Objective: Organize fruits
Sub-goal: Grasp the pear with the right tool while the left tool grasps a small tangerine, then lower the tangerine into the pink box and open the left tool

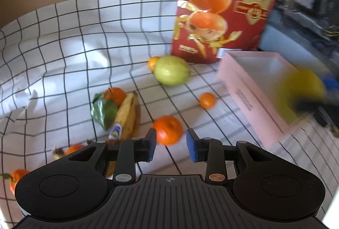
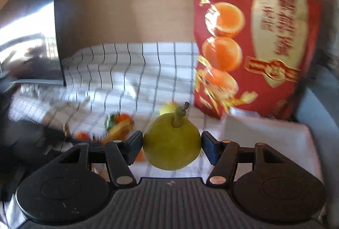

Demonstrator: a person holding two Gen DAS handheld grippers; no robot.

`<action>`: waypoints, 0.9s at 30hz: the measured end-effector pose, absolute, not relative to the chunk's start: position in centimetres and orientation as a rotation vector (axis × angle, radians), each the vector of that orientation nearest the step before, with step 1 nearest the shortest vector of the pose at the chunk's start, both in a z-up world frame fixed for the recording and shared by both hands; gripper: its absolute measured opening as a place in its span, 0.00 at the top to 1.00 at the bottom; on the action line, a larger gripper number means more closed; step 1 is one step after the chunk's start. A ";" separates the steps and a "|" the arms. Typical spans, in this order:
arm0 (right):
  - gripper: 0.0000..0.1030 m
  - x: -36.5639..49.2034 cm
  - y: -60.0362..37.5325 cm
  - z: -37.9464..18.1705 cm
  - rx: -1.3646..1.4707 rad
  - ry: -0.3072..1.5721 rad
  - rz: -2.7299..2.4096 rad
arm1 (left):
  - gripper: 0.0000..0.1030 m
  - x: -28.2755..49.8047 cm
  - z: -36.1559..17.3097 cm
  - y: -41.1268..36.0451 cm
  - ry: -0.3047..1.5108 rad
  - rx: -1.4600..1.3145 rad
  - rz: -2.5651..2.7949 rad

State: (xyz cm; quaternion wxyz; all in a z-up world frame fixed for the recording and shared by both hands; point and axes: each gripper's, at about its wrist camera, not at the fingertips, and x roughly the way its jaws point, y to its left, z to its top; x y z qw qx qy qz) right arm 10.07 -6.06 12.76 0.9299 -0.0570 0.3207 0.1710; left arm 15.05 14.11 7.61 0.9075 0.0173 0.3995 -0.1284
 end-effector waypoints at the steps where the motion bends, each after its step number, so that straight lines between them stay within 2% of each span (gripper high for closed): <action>1: 0.41 9.0 -6.7 12.6 -0.131 0.671 0.335 | 0.65 15.6 7.4 13.9 0.830 0.029 -0.247; 6: 0.41 4.2 -10.1 10.4 -0.105 0.772 0.255 | 0.65 17.9 6.1 12.5 0.899 0.041 -0.211; 11: 0.41 0.9 -13.2 9.0 -0.042 0.821 0.160 | 0.55 19.0 5.0 11.1 0.927 0.148 -0.138; 18: 0.41 -0.9 -16.2 9.0 -0.003 0.807 0.087 | 0.55 19.1 4.8 11.3 0.961 0.144 -0.133; 24: 0.41 -1.0 -17.6 9.7 0.010 0.783 0.077 | 0.55 18.4 9.5 8.5 0.854 -0.008 -0.302; 27: 0.41 -0.9 -18.0 10.1 -0.002 0.768 0.084 | 0.55 19.7 12.4 3.9 0.789 0.055 -0.419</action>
